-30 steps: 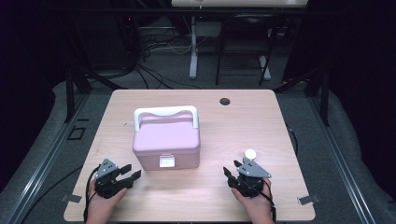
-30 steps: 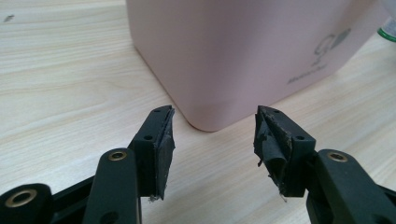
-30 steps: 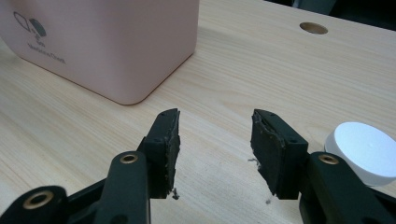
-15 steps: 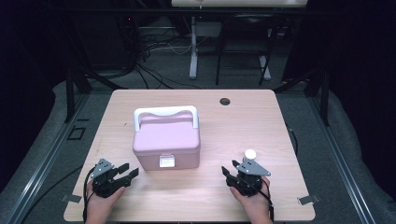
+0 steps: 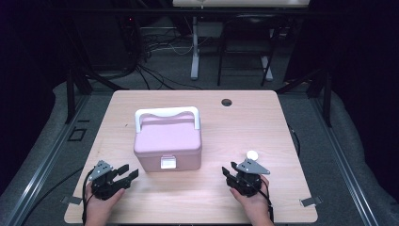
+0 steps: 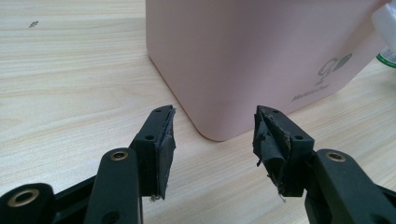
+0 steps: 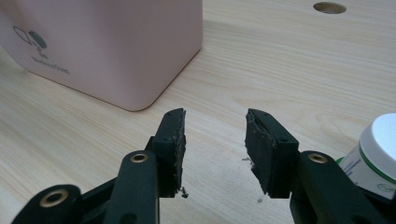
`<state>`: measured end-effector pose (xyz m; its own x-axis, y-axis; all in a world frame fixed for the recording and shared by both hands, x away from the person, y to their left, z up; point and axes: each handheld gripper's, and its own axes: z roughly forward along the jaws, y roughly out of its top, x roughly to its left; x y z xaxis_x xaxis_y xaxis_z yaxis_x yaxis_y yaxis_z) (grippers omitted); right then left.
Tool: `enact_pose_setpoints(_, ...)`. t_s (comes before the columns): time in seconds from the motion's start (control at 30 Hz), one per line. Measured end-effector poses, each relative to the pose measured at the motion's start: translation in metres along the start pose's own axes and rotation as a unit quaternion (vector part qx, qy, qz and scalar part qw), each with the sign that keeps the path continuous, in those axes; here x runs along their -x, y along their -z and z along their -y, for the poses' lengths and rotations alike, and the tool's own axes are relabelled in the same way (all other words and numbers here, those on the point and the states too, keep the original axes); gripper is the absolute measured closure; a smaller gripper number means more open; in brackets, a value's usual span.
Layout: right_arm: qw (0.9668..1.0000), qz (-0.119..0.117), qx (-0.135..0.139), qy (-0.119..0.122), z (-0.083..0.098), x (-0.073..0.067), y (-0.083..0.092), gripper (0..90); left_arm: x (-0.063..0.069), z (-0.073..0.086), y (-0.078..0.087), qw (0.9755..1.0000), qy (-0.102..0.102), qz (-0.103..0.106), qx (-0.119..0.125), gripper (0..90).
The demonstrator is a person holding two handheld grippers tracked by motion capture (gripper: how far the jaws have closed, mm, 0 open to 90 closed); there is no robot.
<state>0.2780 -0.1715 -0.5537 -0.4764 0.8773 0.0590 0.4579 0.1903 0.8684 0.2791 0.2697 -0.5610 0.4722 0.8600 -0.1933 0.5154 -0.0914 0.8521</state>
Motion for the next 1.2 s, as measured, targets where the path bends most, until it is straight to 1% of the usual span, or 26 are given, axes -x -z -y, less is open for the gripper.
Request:
enact_pose_setpoints(0.07,1.0,-0.003,-0.002,0.004,0.0,-0.002,-0.001,55.4,0.0,0.0,0.0,1.0,0.0,0.001,-0.006,48.1)
enact_pose_setpoints(0.1,1.0,-0.005,-0.001,0.005,0.0,-0.002,-0.001,55.1,0.0,0.0,-0.001,1.0,0.001,-0.001,-0.003,48.1)
enact_pose_setpoints(0.17,0.9999,-0.01,0.001,0.011,-0.002,-0.004,-0.001,53.1,0.0,-0.001,0.0,1.0,0.002,0.002,-0.004,48.1)
enact_pose_setpoints(0.2,0.9996,-0.012,0.003,0.023,-0.004,-0.005,0.002,55.6,0.0,0.0,0.0,1.0,0.003,0.001,-0.002,49.6)
enact_pose_setpoints(0.23,0.9996,-0.012,0.003,0.023,-0.004,-0.005,0.002,55.6,0.0,0.0,0.0,1.0,0.004,0.0,0.0,49.6)
enact_pose_setpoints(0.27,0.9996,-0.013,0.003,0.025,-0.006,-0.005,0.004,58.3,0.0,-0.001,0.001,1.0,0.005,0.0,0.002,51.1)
enact_pose_setpoints(0.37,0.9997,-0.015,0.003,0.02,-0.007,-0.003,0.004,58.5,-0.001,-0.002,0.002,1.0,0.005,-0.003,0.003,55.2)
enact_pose_setpoints(0.4,0.9998,-0.01,-0.004,0.017,-0.008,-0.001,0.003,59.5,-0.002,-0.003,0.002,0.9999,0.01,-0.002,0.005,56.6)
enact_pose_setpoints(0.43,0.9998,-0.01,-0.004,0.017,-0.008,-0.001,0.003,59.5,-0.002,-0.003,0.002,0.9999,0.01,-0.002,0.005,58.4)
enact_pose_setpoints(0.47,0.9998,-0.012,-0.01,0.009,-0.01,0.001,0.002,62.6,-0.004,-0.006,0.004,0.9999,0.015,-0.002,0.002,59.4)
enact_pose_setpoints(0.5,0.9999,-0.012,-0.01,0.005,-0.012,0.002,0.002,62.9,-0.004,-0.007,0.003,0.9998,0.02,-0.003,0.006,60.4)
enact_pose_setpoints(0.53,0.9999,-0.011,-0.009,0.001,-0.014,0.003,0.002,64.1,-0.004,-0.009,0.004,0.9997,0.022,-0.002,0.005,62.7)
enact_pose_setpoints(0.6,0.9999,-0.01,-0.006,-0.005,-0.017,0.005,0.002,65.1,-0.004,-0.013,0.003,0.9999,0.015,-0.007,0.004,65.1)
enact_pose_setpoints(0.63,0.9999,-0.01,-0.006,-0.005,-0.017,0.005,0.002,65.1,-0.004,-0.013,0.003,0.9999,0.015,-0.007,0.004,67.4)
enact_pose_setpoints(0.67,0.9999,-0.008,-0.006,-0.006,-0.019,0.005,0.002,66.5,-0.004,-0.015,0.003,0.9999,0.011,-0.007,0.001,67.4)
enact_pose_setpoints(0.7,0.9999,-0.006,-0.008,-0.004,-0.02,0.005,0.001,67.2,-0.004,-0.017,0.002,0.9999,0.008,-0.009,0.001,68.7)
enact_pose_setpoints(0.73,0.9999,-0.005,-0.012,0.001,-0.022,0.005,-0.002,68.4,-0.005,-0.02,0.0,0.9999,0.012,-0.01,-0.002,70.7)
enact_pose_setpoints(0.77,0.9999,-0.005,-0.012,0.001,-0.022,0.005,-0.002,68.4,-0.005,-0.02,0.0,0.9999,0.012,-0.01,-0.002,71.4)
enact_pose_setpoints(0.83,0.9998,-0.002,-0.015,0.01,-0.023,0.004,-0.005,69.1,-0.006,-0.023,-0.003,0.9998,0.017,-0.012,-0.006,72.6)
enact_pose_setpoints(0.93,0.9997,-0.001,-0.016,0.016,-0.026,0.002,-0.011,69.1,-0.006,-0.027,-0.009,0.9998,0.014,-0.015,-0.005,74.8)
enact_pose_setpoints(0.97,0.9998,-0.003,-0.017,0.013,-0.026,0.001,-0.012,68.9,-0.006,-0.029,-0.01,0.9998,0.012,-0.014,-0.008,75.4)
enact_pose_setpoints(1.0,0.9998,-0.012,-0.014,0.0,-0.028,-0.001,-0.017,68.3,-0.005,-0.031,-0.012,0.9998,0.009,-0.015,-0.01,76.7)
enact_pose_setpoints(1.03,0.9998,-0.012,-0.014,0.0,-0.028,-0.001,-0.017,68.3,-0.004,-0.032,-0.015,0.9998,0.009,-0.019,-0.006,76.7)
enact_pose_setpoints(1.07,0.9999,-0.012,-0.012,0.0,-0.03,-0.003,-0.021,68.2,-0.003,-0.035,-0.019,0.9997,0.007,-0.025,-0.005,77.7)
enact_pose_setpoints(1.17,0.9998,-0.015,-0.015,0.001,-0.032,-0.006,-0.026,67.8,-0.005,-0.036,-0.022,0.9995,0.013,-0.027,-0.006,77.9)
enact_pose_setpoints(1.2,0.9998,-0.014,-0.014,0.007,-0.033,-0.01,-0.031,67.4,-0.005,-0.037,-0.023,0.9995,0.013,-0.028,-0.009,78.3)
